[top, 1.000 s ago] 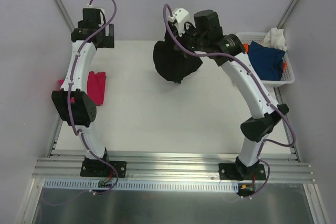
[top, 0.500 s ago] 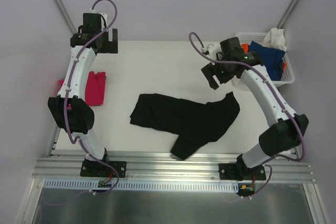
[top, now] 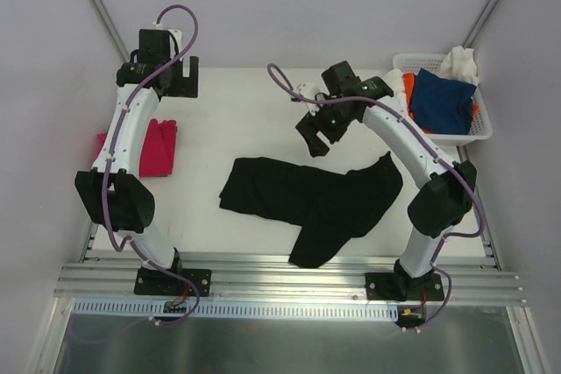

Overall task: Fold and stack the t-shirts
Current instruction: Flatten the tshirt out

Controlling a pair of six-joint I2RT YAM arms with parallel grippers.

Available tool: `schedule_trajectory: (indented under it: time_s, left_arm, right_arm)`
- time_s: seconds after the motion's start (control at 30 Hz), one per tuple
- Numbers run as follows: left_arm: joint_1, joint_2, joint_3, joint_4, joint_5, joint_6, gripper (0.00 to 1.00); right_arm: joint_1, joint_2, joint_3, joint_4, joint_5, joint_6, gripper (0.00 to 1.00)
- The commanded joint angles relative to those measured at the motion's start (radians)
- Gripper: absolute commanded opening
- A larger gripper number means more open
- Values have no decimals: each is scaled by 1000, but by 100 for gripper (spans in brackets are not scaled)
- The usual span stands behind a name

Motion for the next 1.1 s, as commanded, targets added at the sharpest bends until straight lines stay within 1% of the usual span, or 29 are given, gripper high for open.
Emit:
schedule_trajectory:
  time_s: [0.0,0.07,0.1,0.2,0.23,0.37,0.47,0.6,0.77,0.93,1.07]
  left_arm:
    - [-10,-65,-4,7,-36,25,99]
    - [-10,-68,-9,7,-36,24,99]
    - [-10,-71,-10,7,-31,22,99]
    - [-10,-74,-21,6,-8,15,99]
    - [-12,-71,-27,6,-7,15,99]
    - [-14,-62,-30,4,4,13,99]
    - [-14,-58,-26,4,16,6,99]
    - [-14,-62,-27,3,24,9,99]
    - [-15,-70,-27,-1,16,22,99]
    - [-15,-70,-24,-1,13,25,99]
    - [-15,-68,-29,-1,12,21,99]
  right_arm:
    - [7,6,-127,-159,-110,-69,84]
    - [5,9,-188,-196,-146,-96,84]
    - [2,6,-259,-190,-143,-92,84]
    - [-25,-3,-332,-151,-126,-97,86]
    - [-37,5,-347,-141,-92,-89,86]
    - [-142,64,-300,-131,-49,-72,85]
    - [-180,152,-222,-136,1,-83,85]
    - [-191,277,-131,-131,60,-87,84]
    - [-183,363,-59,-124,81,-87,82]
    - [-177,393,-45,-131,132,-100,75]
    - [-177,344,-103,-119,155,-101,73]
